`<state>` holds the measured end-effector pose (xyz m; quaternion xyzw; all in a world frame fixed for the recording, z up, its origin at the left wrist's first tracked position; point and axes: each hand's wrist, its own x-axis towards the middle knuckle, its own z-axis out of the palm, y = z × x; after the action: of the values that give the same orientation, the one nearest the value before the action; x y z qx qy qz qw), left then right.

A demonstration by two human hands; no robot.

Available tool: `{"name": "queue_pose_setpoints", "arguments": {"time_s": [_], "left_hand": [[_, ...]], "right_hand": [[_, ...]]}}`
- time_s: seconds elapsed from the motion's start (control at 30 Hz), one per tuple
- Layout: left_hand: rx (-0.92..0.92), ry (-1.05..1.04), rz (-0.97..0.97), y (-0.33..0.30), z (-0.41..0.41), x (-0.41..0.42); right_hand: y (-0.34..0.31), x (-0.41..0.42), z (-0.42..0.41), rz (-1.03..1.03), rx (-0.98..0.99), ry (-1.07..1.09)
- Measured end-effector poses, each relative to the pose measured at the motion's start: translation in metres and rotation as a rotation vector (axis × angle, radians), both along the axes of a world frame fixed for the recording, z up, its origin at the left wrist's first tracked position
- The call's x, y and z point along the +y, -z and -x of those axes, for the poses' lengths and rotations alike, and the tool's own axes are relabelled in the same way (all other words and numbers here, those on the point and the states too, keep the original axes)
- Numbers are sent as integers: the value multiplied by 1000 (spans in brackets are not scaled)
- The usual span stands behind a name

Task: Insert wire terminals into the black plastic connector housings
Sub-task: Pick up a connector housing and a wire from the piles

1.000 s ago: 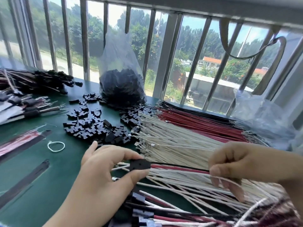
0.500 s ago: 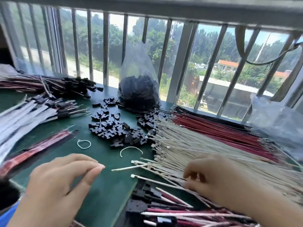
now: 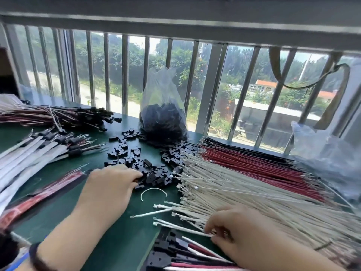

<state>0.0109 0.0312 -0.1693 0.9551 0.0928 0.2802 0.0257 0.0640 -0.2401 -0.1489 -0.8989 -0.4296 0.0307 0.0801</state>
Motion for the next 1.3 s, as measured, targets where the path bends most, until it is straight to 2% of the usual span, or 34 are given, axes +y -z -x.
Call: {"name": "queue_pose_setpoints", "arguments": {"time_s": [0.13,0.3,0.4,0.47,0.63,0.73,0.83,0.9,1.03,1.2,1.3], "left_hand": [[293,46,-123,4,-37,-3],[241,79,-92,12,-58,-8],[198,130,22,9,-58,-13],[133,185,170,7,-50,-14],[-63,218,691,0,-9,-11],[-66,244,816,2,13,-18],[-59,288,972,5,26,-32],[-83,314,1028,4,29,-43],[-150,293,870,4,32,-58],[-129,361,1038,10,32,-66],[-133,413,1082,13,29,-71]], "right_hand": [[2,0,2,-70,9,-10],[6,2,0,-92,10,-39],[7,1,0,-102,-2,-42],[9,0,0,-145,6,-25],[10,3,0,-522,151,40],[9,3,-2,-662,215,58],[9,1,-4,-659,148,84],[7,1,-5,-652,79,92],[10,2,-6,-664,-55,89],[13,0,-9,-623,-207,75],[12,1,-6,-649,-167,11]]}}
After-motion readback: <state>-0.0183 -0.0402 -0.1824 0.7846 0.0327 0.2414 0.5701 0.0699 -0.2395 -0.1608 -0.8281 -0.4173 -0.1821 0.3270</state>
